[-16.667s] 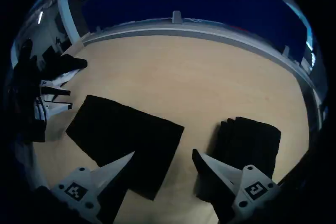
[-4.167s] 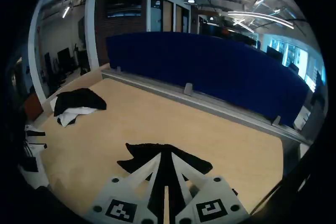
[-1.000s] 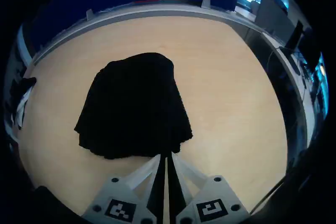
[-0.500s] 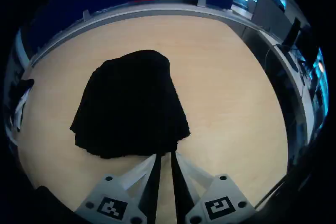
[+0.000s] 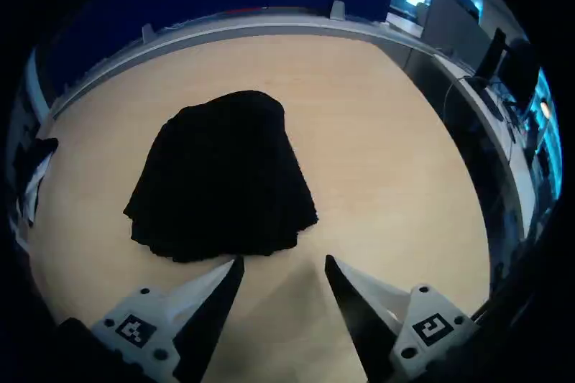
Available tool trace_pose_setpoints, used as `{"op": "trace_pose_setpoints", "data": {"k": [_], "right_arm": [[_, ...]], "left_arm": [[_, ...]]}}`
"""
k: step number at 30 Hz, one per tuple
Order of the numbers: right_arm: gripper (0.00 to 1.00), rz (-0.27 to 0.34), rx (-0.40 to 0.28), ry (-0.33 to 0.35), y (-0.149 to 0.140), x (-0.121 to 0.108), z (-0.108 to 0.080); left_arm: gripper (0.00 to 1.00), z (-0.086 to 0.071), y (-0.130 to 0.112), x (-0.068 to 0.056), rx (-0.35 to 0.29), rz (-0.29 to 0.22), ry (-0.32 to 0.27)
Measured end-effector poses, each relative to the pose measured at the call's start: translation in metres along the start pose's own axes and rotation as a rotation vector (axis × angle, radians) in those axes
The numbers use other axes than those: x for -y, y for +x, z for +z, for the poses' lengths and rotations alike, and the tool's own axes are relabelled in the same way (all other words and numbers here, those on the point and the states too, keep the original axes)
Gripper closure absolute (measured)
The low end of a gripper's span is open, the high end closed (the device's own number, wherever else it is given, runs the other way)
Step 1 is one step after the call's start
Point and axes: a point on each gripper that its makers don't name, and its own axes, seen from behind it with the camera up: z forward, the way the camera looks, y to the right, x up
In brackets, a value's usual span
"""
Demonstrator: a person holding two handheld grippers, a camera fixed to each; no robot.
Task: Fold towel
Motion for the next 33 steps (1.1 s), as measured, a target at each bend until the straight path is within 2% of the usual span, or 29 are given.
{"op": "trace_pose_setpoints", "data": {"k": [4,10,20,26,33], "right_arm": [[0.03,0.003,-0.019,-0.003,0.003,0.0,-0.003],[0.0,-0.001,-0.067,0.017,0.011,0.009,-0.012],[0.0,-0.01,-0.179,0.046,0.034,0.026,-0.036],[0.0,-0.005,-0.288,0.075,0.059,0.041,-0.065],[0.0,0.01,-0.451,0.109,0.093,0.06,-0.109]], "left_arm": [[0.09,-0.002,0.0,0.001,-0.002,0.002,-0.002],[0.09,-0.005,0.002,0.003,-0.009,0.002,-0.003],[0.09,-0.007,0.008,0.006,-0.032,0.005,-0.005],[0.09,-0.007,0.015,0.008,-0.051,0.005,-0.005],[0.09,-0.003,0.028,0.011,-0.079,0.0,-0.001]]}}
